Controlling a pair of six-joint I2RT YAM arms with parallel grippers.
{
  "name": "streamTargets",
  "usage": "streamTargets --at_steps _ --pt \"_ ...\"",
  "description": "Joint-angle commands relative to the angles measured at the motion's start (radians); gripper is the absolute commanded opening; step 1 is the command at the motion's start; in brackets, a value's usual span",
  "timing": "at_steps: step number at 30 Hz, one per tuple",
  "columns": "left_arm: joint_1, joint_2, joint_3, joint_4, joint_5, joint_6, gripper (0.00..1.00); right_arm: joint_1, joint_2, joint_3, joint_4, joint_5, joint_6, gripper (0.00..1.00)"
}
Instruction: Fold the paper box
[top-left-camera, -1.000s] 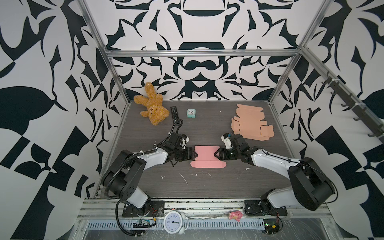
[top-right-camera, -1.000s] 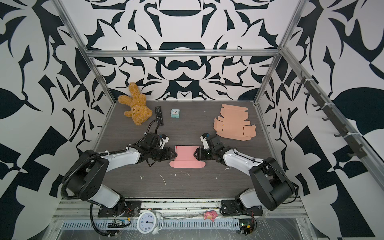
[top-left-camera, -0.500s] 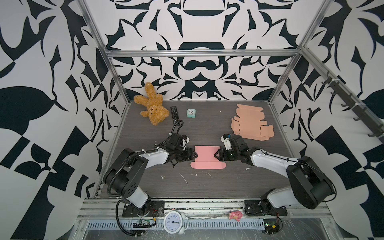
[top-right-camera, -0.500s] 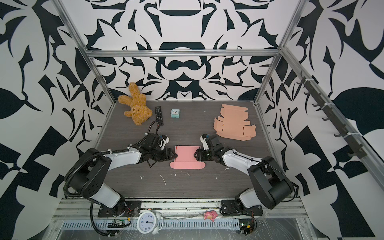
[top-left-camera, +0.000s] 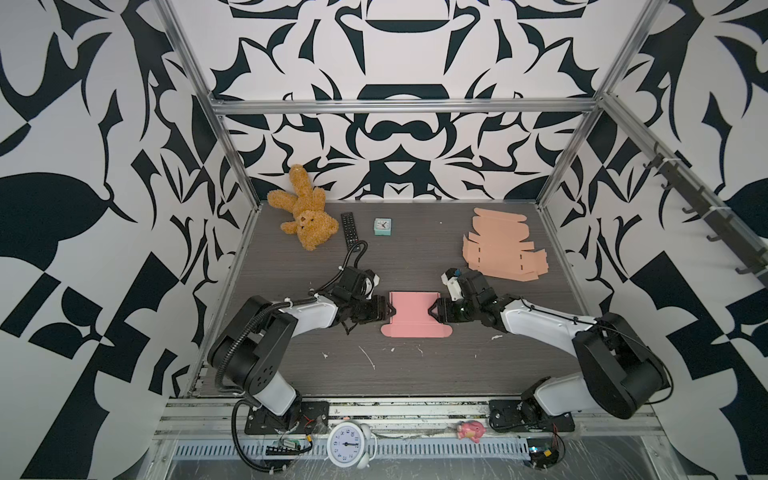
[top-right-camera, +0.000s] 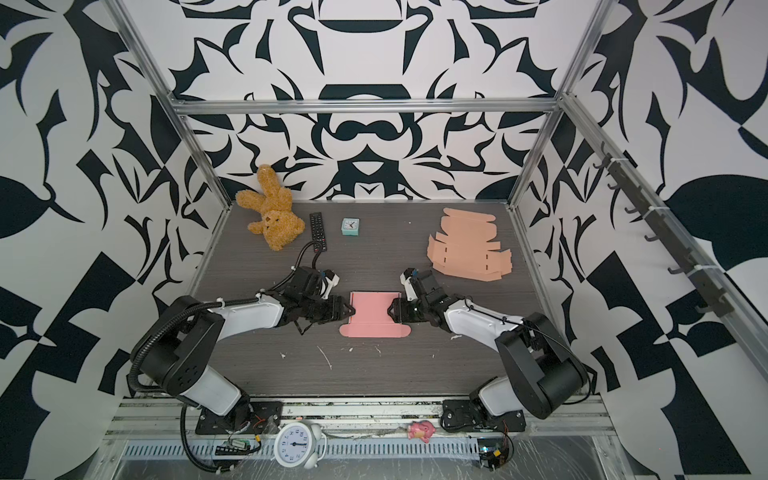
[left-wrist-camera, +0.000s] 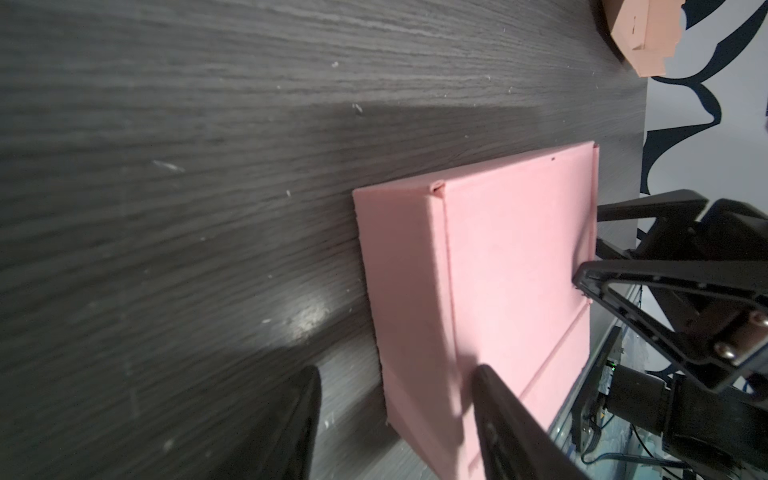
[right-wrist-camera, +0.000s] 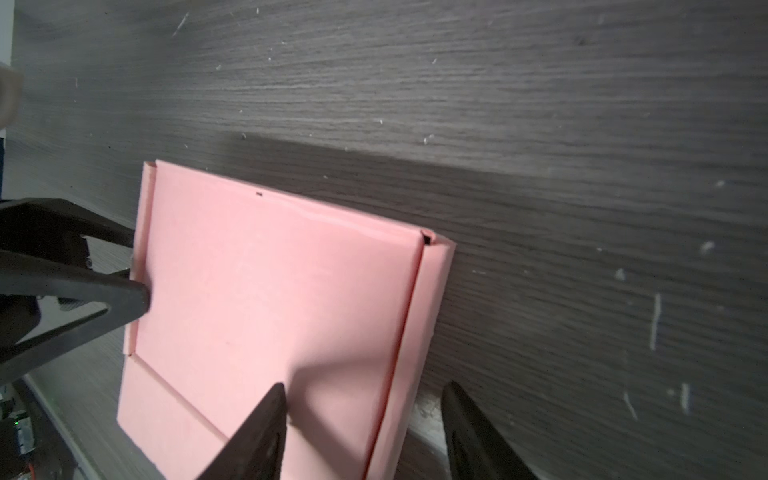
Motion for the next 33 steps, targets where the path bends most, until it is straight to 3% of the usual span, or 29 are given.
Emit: streamTargets --at_steps 1,8,12,22,33 --pt "-0.004 -0.021 0.006 -0.04 -0.008 0.012 0.68 0.016 -0.041 0.028 -0.058 0.064 -0.01 0.64" --pt "-0.005 -0.105 0.008 -0.097 -0.032 0.037 0.81 0.032 -0.115 0.03 -0.115 0.119 -0.003 0.74" --pt "-0.046 -0.183 0.005 -0.184 -0.114 0.07 0.84 0.059 -0.147 0.044 -0.163 0.156 0.004 0.76" --pt "-0.176 -0.312 -0.038 -0.258 -0.221 0.04 0.75 0.16 -0.214 0.044 -0.253 0.23 0.048 0.76" --pt "-0.237 -0.292 -0.052 -0.232 -0.224 -0.005 0.7 0.224 -0.262 -0.01 -0.259 0.234 0.111 0.73"
